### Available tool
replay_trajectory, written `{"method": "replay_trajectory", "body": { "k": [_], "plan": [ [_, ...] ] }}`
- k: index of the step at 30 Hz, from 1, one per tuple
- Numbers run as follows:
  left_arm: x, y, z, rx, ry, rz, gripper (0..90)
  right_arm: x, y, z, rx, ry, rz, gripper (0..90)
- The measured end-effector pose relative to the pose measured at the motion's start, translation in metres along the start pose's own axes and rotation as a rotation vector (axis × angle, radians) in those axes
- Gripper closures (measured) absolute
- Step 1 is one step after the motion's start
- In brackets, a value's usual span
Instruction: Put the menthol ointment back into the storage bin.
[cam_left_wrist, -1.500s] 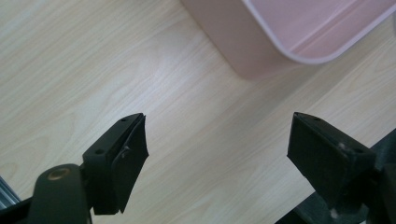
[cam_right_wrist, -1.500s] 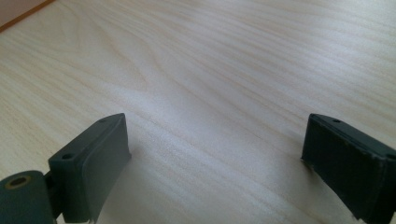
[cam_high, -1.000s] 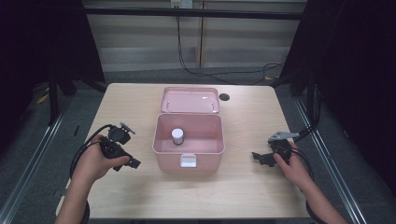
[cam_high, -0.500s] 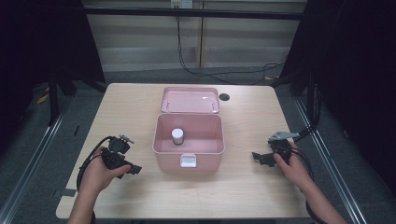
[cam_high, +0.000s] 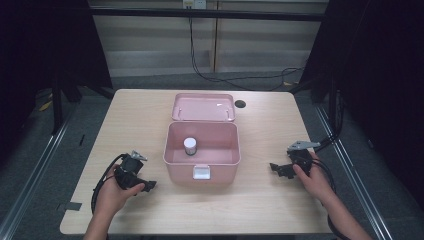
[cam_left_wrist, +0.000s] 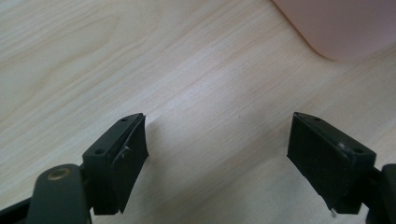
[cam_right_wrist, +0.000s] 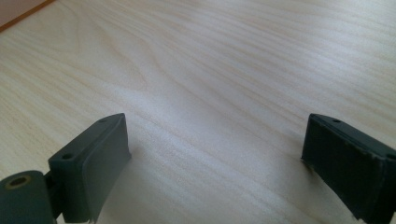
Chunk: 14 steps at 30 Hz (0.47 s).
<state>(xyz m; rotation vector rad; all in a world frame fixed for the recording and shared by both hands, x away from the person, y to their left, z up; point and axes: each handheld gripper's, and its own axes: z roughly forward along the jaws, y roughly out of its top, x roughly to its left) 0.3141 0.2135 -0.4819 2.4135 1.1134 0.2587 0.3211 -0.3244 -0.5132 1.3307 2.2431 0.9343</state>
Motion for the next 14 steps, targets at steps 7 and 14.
{"method": "replay_trajectory", "body": {
  "k": [7, 14],
  "plan": [
    [-0.0006, -0.0071, 0.0086, -0.089, -0.028, 0.036, 13.5, 0.0000, 0.0000, 0.0000, 0.000, 0.000, 0.000, 6.9],
    [0.0012, -0.0100, 0.0084, -0.113, -0.028, 0.050, 13.3, 0.0000, 0.0000, 0.0000, 0.000, 0.000, 0.000, 6.9]
  ]
}}
